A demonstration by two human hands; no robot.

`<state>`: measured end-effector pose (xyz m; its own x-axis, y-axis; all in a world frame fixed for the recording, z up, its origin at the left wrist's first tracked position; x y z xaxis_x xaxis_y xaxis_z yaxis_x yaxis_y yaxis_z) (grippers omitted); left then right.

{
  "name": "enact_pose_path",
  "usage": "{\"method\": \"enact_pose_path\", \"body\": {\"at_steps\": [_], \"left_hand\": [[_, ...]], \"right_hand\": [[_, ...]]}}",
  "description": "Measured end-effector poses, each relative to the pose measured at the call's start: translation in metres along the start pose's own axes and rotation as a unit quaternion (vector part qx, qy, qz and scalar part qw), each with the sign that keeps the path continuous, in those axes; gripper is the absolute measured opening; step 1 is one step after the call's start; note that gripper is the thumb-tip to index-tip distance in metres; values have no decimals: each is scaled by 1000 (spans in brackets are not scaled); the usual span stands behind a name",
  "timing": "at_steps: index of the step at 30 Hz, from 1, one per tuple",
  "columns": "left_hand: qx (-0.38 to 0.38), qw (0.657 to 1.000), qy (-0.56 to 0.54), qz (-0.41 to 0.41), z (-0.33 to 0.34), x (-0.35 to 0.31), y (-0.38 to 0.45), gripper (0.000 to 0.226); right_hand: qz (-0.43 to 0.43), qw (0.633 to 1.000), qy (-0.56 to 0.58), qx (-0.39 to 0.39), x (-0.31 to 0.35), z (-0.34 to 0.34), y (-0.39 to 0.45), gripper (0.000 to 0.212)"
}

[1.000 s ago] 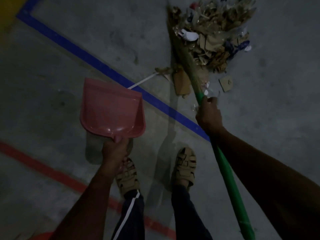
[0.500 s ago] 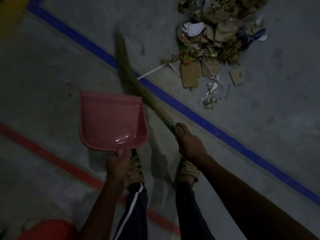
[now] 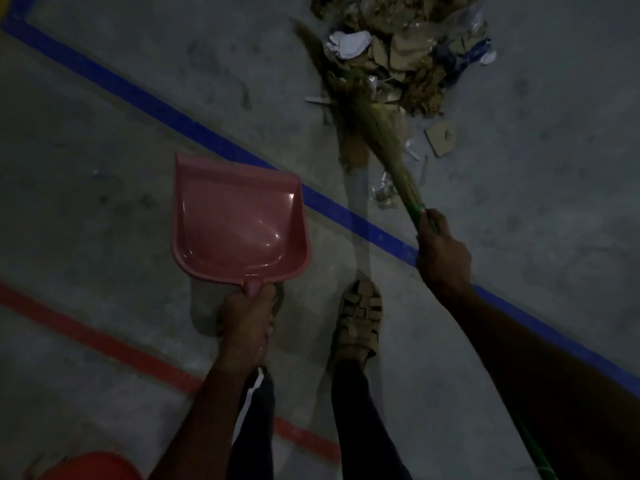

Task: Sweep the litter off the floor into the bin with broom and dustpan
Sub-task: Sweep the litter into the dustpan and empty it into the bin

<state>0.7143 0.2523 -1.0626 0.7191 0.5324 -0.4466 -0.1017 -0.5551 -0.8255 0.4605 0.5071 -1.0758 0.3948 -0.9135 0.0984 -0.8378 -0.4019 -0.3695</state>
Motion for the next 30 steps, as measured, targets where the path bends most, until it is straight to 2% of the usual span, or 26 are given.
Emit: {"method": "enact_pose_path", "body": {"at_steps": [3, 7, 10, 12, 16, 19, 25, 27, 30], "left_hand": [[3, 1000, 7, 14, 16, -5, -7, 33], [5, 999, 28, 15, 30, -7, -18, 35], [14, 999, 32, 36, 40, -9, -28, 34], [19, 998, 45, 40, 47, -9, -33, 32], [27, 997, 67, 35, 59, -6, -36, 28], [41, 994, 87, 42, 72, -5, -40, 27], [55, 991, 106, 60, 97, -13, -49, 27], [50, 991, 112, 59, 103, -14, -52, 28], [44, 989, 126, 57, 111, -12, -55, 30]], "right_hand": [[-37, 999, 26, -10, -17, -2, -25, 65], [-67, 996, 43, 29, -34, 17, -67, 66], [-37, 994, 30, 103, -50, 38, -92, 65], [0, 992, 10, 125, -65, 45, -97, 63], [55, 993, -42, 95, -85, 36, -77, 70], [81, 995, -54, 36, -93, 8, -57, 69], [32, 999, -35, -15, -107, -14, -79, 61], [29, 1000, -8, -2, -109, -5, -100, 61], [67, 994, 18, 85, -112, 24, -128, 63]]}}
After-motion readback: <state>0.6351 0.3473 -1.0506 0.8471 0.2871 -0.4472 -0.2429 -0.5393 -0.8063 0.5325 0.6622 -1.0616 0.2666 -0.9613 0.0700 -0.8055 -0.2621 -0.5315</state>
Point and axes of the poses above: each hand's wrist, its own y-axis towards the middle knuckle, its own z-axis out of the palm, x = y × z, the point moved 7 cm from there along y, towards the middle knuckle, and after that the axes turned 1 degree about -z, right-handed, at the moved point
